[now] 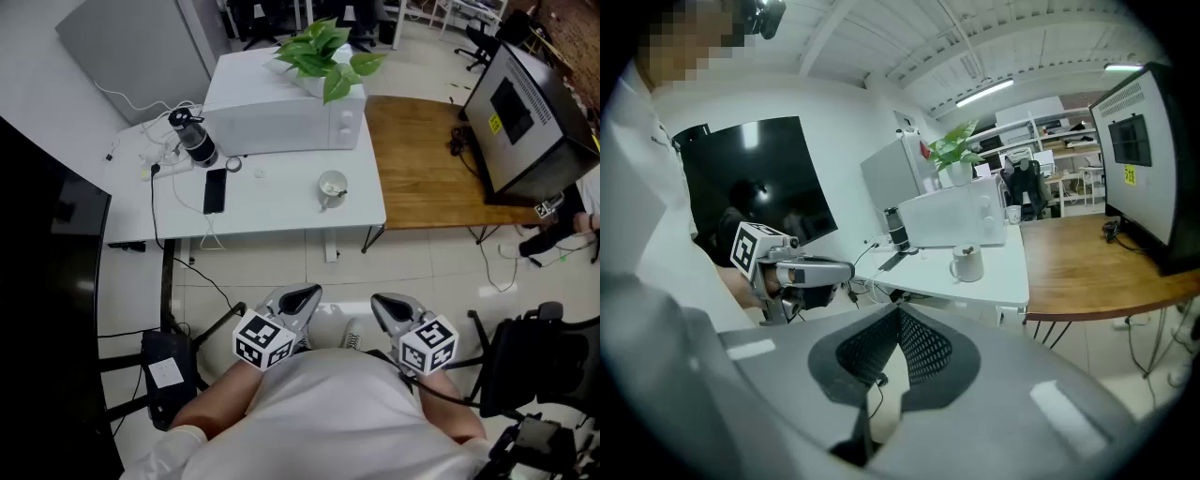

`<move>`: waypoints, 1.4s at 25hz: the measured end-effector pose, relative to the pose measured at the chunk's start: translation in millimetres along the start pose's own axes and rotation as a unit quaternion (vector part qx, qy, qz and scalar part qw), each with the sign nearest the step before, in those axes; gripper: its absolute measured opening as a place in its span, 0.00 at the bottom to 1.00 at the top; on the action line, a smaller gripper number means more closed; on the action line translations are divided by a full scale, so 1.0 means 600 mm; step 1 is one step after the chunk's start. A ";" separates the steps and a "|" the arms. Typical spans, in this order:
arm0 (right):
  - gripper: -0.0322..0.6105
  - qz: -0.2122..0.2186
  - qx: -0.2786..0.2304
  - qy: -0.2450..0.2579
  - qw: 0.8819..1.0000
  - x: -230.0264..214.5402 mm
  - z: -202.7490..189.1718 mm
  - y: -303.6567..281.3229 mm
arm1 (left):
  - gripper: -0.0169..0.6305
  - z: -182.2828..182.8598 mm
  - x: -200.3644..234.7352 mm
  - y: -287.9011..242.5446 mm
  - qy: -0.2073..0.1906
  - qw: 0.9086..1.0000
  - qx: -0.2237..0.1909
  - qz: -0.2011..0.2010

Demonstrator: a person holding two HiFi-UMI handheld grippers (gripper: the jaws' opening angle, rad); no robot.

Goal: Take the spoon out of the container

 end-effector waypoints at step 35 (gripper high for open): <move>0.06 -0.036 -0.006 0.012 0.999 0.098 0.054 -0.124 | 0.03 -0.002 0.115 0.099 -0.019 0.999 -0.001 -0.036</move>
Point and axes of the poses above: the fingertips, and each gripper's own axes: y backward along the fingers, x to its left, z out of its top, the point moved 6 cm from there along y, backward along the fingers, and after that the axes turned 7 degrees about -z, right-handed, at the moved point
